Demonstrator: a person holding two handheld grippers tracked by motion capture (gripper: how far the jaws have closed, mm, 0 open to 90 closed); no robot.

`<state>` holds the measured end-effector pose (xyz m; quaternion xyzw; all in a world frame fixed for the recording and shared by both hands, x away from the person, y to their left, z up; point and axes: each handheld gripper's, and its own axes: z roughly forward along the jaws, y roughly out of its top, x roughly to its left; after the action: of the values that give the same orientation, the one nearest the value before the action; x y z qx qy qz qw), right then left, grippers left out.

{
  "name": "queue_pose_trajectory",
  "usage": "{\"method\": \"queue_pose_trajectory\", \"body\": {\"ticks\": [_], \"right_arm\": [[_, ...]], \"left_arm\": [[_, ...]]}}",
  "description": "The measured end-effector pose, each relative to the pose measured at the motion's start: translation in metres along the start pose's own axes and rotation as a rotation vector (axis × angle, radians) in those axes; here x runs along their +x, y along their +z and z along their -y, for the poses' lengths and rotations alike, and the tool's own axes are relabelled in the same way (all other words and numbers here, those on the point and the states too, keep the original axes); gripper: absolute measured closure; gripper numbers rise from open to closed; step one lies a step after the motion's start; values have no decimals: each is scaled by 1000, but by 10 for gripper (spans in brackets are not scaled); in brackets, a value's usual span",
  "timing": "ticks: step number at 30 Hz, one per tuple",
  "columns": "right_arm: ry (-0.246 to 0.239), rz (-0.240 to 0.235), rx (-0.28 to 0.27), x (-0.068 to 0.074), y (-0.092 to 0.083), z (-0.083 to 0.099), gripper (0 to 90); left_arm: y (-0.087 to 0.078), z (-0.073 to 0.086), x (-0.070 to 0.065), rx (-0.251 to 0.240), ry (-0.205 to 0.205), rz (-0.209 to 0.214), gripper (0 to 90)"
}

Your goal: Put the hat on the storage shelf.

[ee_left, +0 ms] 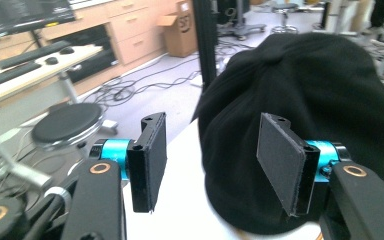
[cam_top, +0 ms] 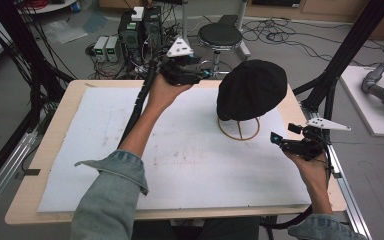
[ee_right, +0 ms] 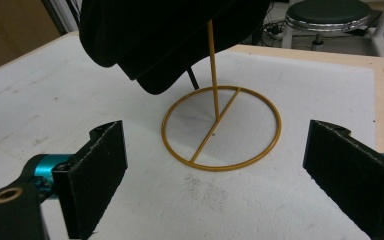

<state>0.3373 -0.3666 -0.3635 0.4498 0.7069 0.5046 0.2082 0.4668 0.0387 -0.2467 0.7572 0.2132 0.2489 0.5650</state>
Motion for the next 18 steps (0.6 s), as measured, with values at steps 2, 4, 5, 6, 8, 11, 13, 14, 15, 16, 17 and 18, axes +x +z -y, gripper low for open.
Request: {"method": "queue_pose_trajectory", "body": {"ticks": [2,4,5,6,8,11,13,14,15,16,17,18], "right_arm": [[-7,0,5,1,2,0,101],[-8,-4,13,2,3,0,101],[-11,-1,12,2,4,0,101],[-9,0,13,2,4,1,101],[-9,1,13,1,4,1,101],[-10,0,15,1,4,1,101],[-7,4,18,2,4,1,101],[-8,4,16,2,5,1,101],[-14,5,15,2,6,0,101],[-15,3,15,2,6,0,101],[-14,5,17,3,7,0,101],[-13,7,19,3,7,0,101]], "left_arm": [[-15,9,8,-1,-16,-21,441],[-38,25,17,2,-36,-54,433],[-38,25,17,2,-36,-54,426],[-46,30,20,3,-41,-66,420],[-61,41,25,2,-54,-89,409],[-85,59,31,4,-70,-123,399],[-100,70,34,7,-76,-146,393],[-107,75,35,-4,-88,-156,392],[-120,85,37,-3,-101,-172,387],[-120,85,37,-3,-101,-172,383],[-128,91,38,-3,-105,-186,380],[-135,96,38,1,-116,-195,369]]}}
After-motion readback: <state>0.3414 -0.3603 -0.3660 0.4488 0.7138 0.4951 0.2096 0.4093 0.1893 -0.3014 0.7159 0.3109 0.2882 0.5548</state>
